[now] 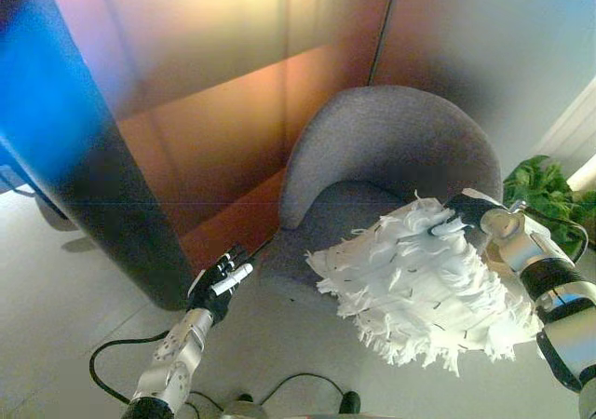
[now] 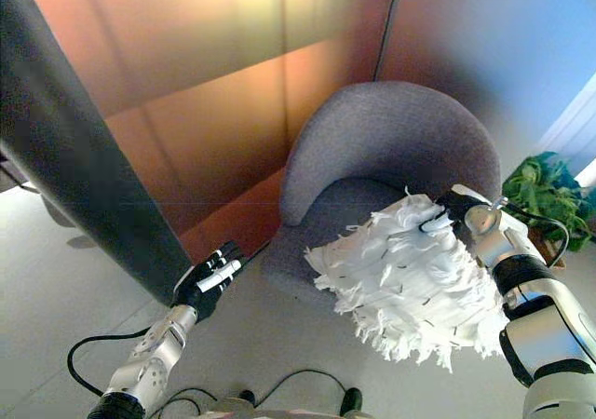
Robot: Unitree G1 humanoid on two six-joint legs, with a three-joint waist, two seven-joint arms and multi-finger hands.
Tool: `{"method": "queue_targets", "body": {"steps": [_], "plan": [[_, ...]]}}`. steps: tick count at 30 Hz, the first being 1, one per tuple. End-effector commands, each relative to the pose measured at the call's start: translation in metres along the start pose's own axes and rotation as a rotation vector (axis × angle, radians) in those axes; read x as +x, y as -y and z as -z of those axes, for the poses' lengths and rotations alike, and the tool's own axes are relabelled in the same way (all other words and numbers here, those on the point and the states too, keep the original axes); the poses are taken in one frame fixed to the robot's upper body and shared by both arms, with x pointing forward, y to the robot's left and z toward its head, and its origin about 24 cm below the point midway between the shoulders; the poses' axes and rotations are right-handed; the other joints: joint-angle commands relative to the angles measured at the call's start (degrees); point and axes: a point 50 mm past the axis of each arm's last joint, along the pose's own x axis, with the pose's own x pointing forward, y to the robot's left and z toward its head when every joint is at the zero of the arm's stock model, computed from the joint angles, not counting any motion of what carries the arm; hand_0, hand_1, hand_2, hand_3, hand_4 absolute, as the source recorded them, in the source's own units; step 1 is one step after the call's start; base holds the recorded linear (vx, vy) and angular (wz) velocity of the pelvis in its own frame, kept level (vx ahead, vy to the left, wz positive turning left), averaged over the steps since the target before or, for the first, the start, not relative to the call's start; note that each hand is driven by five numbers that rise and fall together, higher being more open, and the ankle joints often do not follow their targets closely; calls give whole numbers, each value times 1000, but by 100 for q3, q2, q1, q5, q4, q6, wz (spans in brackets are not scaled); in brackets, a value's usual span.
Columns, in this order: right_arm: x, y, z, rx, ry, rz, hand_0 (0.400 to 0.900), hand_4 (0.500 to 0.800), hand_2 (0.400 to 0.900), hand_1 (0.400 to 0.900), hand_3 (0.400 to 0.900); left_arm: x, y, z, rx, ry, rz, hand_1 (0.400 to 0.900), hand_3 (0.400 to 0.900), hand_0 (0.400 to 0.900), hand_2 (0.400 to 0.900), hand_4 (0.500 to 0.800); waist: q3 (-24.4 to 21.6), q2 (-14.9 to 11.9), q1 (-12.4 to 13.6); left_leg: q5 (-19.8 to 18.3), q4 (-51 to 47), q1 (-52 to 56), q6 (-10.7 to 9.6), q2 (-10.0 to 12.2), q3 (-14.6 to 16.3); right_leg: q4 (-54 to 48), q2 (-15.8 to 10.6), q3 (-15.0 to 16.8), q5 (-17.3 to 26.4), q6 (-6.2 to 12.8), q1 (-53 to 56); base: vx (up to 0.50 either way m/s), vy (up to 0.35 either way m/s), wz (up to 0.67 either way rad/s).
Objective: Pick up the pillow and put it on the sofa.
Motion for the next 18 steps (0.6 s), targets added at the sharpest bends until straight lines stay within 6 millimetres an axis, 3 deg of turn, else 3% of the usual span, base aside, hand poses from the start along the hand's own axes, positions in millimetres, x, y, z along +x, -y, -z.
{"method": "queue_targets", "body": {"steps": [1, 8, 9, 10, 11, 18], "plan": [[-36, 121, -56, -20, 140, 438, 400, 500, 400, 400, 400, 10, 33, -43, 73, 177, 213, 900, 900, 900, 900, 800, -273, -158, 228, 221, -38, -466, -33, 14, -222, 23, -300, -126, -125, 607, 457, -148, -72, 12], [-55, 157, -76, 9, 124, 627, 400, 500, 400, 400, 400, 21, 52, -88, 91, 331, 292, 900, 900, 900, 900, 800, 390, -71, 362, 338, -20, -1062, 16, -50, -429, 23, -240, -113, -34, 581, -69, -226, -67, 2], [-57, 160, -75, 9, 108, 644, 439, 524, 439, 439, 439, 21, 56, -94, 95, 350, 302, 900, 900, 900, 900, 800, 468, -59, 364, 358, -20, -1128, 22, -42, -436, 23, -229, -95, -26, 569, -123, -86, -24, -1], [-57, 161, -75, 10, 100, 651, 547, 588, 547, 547, 547, 21, 58, -96, 96, 359, 305, 900, 900, 900, 900, 800, 499, -53, 362, 366, -18, -1147, 23, -36, -431, 23, -225, -88, -22, 563, -138, -60, -20, -2], [-58, 162, -74, 9, 91, 657, 900, 800, 900, 900, 900, 21, 59, -98, 97, 367, 307, 900, 900, 900, 900, 800, 524, -47, 360, 374, -19, -1158, 25, -29, -425, 23, -222, -85, -21, 557, -144, -2, 3, -3], [-58, 163, -65, 2, 37, 696, 900, 800, 900, 900, 900, 16, 59, -97, 92, 370, 298, 900, 900, 900, 900, 800, 474, -31, 340, 348, -24, -1060, 42, -26, -376, 30, -234, -44, -44, 540, -80, 48, 13, -3]]}}
